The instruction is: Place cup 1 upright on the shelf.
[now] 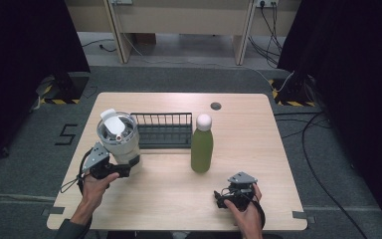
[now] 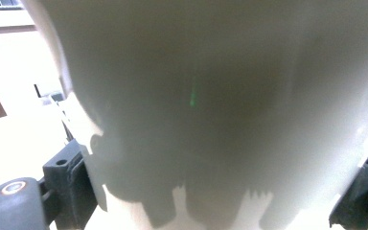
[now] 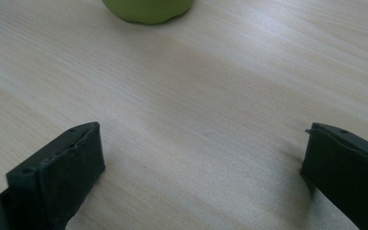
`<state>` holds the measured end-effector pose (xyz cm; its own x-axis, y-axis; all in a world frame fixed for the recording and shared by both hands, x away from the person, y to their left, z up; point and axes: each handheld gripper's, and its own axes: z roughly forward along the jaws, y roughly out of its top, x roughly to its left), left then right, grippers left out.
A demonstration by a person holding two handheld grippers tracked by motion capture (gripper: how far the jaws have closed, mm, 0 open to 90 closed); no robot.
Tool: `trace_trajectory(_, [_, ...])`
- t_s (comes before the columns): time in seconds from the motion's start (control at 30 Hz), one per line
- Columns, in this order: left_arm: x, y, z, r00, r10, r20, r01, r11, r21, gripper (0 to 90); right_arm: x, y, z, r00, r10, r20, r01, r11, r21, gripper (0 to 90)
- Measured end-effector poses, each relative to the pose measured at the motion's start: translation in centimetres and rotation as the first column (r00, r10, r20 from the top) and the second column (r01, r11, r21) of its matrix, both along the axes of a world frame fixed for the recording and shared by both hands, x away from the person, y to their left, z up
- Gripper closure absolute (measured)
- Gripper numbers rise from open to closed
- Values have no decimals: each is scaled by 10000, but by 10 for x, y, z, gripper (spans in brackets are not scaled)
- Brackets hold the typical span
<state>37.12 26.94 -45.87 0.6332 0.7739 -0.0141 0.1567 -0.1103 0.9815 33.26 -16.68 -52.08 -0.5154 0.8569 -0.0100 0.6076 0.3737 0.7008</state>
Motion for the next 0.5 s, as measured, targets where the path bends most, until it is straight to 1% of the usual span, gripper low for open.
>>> trace_trajectory(0.07, [3,-1,4,10000,-14,12,14,10000,-18,113,0,0,0,10000,-1,0,1,10000,-1,8])
trace_trajectory(0.1, [5,-2,8,9999,-98,35,98,9999,-62,113,0,0,0,10000,-2,11,2,10000,2,7])
trace_trajectory(0.13, [5,-2,8,9999,-98,35,98,9999,-62,113,0,0,0,10000,-2,11,2,10000,2,7])
trace_trajectory(0.17, [7,-2,10,9999,-106,79,106,9999,-14,113,0,0,0,10000,-1,8,1,10000,8,7])
trace_trajectory(0.2, [10,-3,15,9998,-92,201,89,9999,130,113,0,0,0,10000,-3,21,3,10000,9,6])
trace_trajectory(0.27, [13,-3,19,9998,-112,135,113,9999,-39,113,0,0,0,10000,-3,19,3,10000,8,6])
trace_trajectory(0.3, [13,-3,19,9998,-112,135,113,9999,-39,113,0,0,0,10000,-3,19,3,10000,8,6])
trace_trajectory(0.33, [16,-4,23,9998,-146,94,148,9997,-197,113,0,0,0,10000,-3,18,3,10000,11,6])
trace_trajectory(0.4, [18,-4,26,9998,-144,125,146,9998,-155,113,0,0,0,10000,-2,20,2,10000,8,6])
trace_trajectory(0.5, [23,-4,33,9997,-152,193,153,9999,-46,113,0,0,0,10000,-1,9,1,10000,0,7])
